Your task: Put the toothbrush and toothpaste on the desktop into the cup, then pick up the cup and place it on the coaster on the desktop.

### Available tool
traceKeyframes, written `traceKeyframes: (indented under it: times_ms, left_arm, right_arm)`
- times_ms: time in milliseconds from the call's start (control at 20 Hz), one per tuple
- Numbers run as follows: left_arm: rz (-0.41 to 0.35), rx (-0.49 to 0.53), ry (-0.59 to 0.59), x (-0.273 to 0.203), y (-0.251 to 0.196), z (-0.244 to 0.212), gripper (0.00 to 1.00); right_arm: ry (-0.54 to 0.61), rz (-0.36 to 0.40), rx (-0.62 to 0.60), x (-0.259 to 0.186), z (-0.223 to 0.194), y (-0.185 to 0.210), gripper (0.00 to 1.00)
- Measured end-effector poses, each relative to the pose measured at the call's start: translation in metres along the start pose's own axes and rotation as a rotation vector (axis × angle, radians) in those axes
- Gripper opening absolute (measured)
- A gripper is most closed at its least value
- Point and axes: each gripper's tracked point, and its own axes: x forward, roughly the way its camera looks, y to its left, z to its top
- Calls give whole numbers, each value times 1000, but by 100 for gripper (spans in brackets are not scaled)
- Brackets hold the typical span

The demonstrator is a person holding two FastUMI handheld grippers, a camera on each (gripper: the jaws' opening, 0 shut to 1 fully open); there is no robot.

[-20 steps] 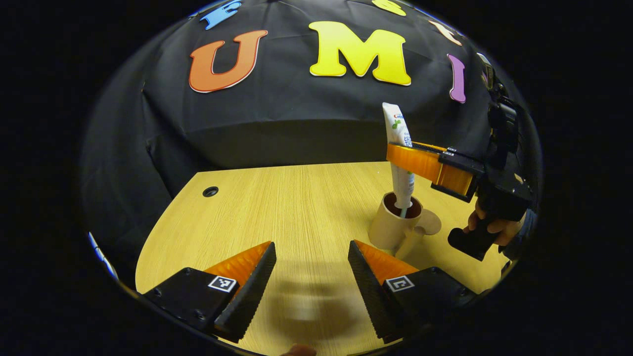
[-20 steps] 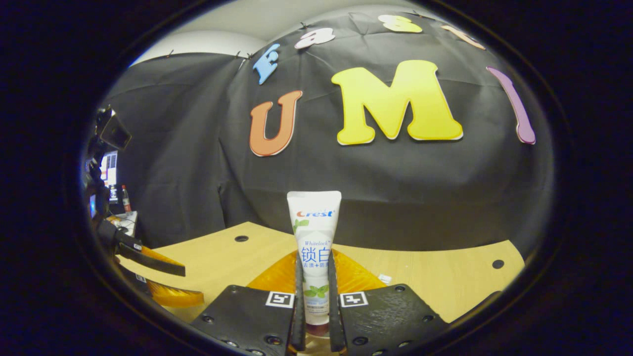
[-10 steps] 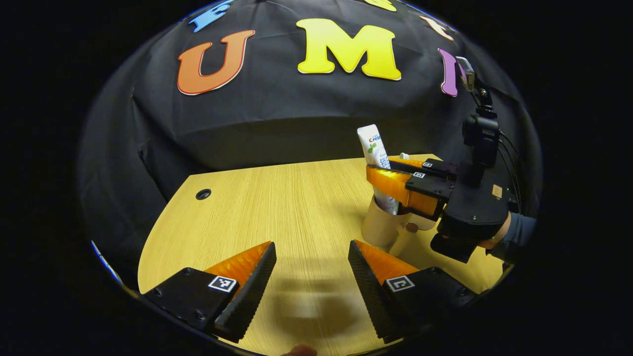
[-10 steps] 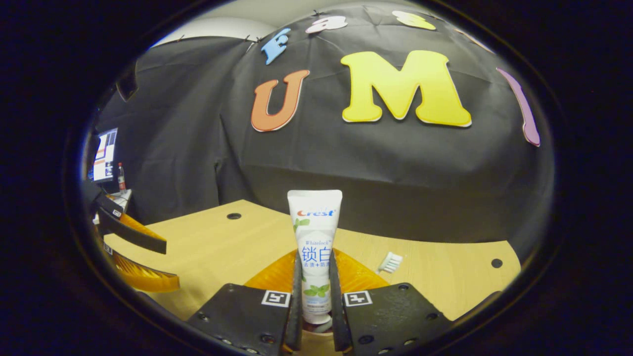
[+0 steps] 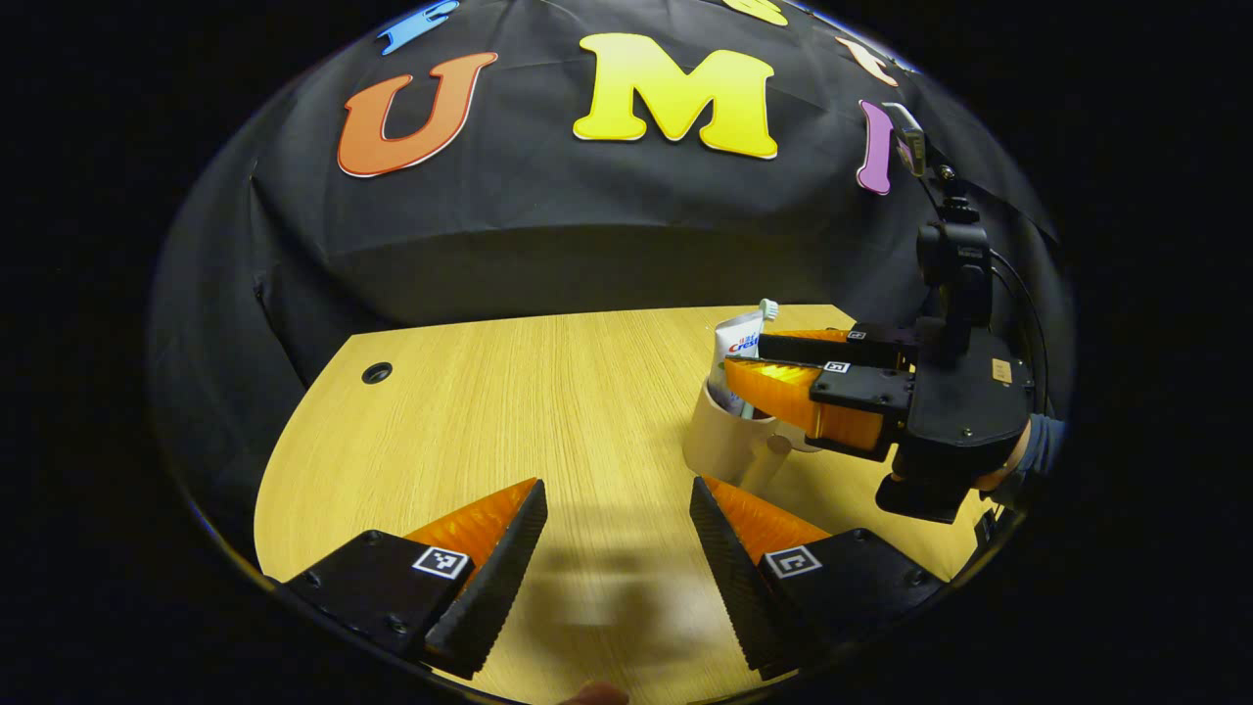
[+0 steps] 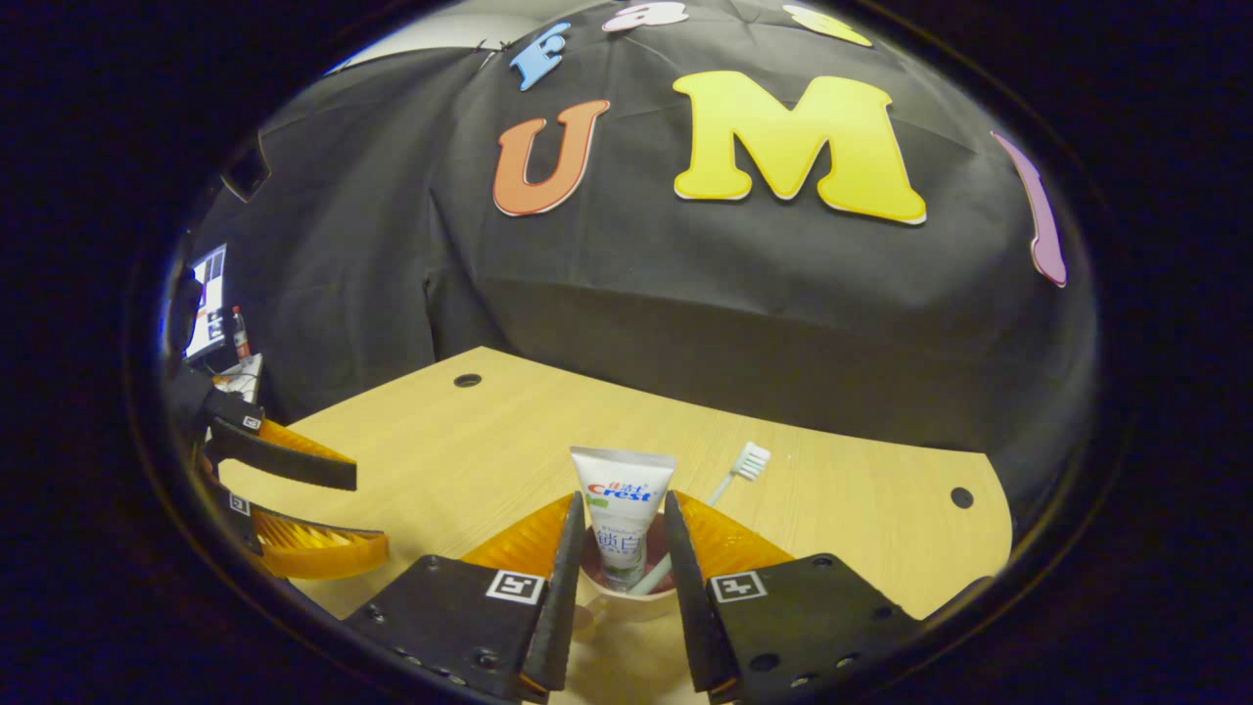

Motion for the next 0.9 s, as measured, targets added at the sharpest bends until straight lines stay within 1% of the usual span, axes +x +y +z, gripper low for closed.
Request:
traceKeyframes:
  times_ms: [100,250,300,350,450,500,550,600,750,900]
  left_arm:
    - [-16,-8,9,1,-7,-2,94]
    - [-30,-6,23,3,-19,0,94]
    - [-31,-2,31,5,-24,2,93]
    - [-35,3,35,6,-28,4,93]
    - [-46,15,50,10,-40,10,94]
    - [-54,22,58,13,-46,13,93]
    - [-71,25,69,15,-54,14,94]
    - [-82,21,73,18,-60,17,93]
    - [-101,9,102,30,-76,20,94]
    - [-115,-6,169,47,-93,17,94]
  right_arm:
    - [-10,-8,0,-16,11,-1,47]
    - [17,-7,12,-43,15,-1,46]
    - [22,5,14,-54,16,1,50]
    - [23,11,13,-63,18,1,57]
    - [25,-8,-2,-82,20,-7,74]
    - [21,-15,-5,-91,21,-10,80]
    - [13,-33,-1,-99,24,-17,94]
    - [0,-51,13,-109,28,-25,92]
    - [-38,-109,66,-133,41,-54,92]
    - [-59,-173,73,-156,44,-87,92]
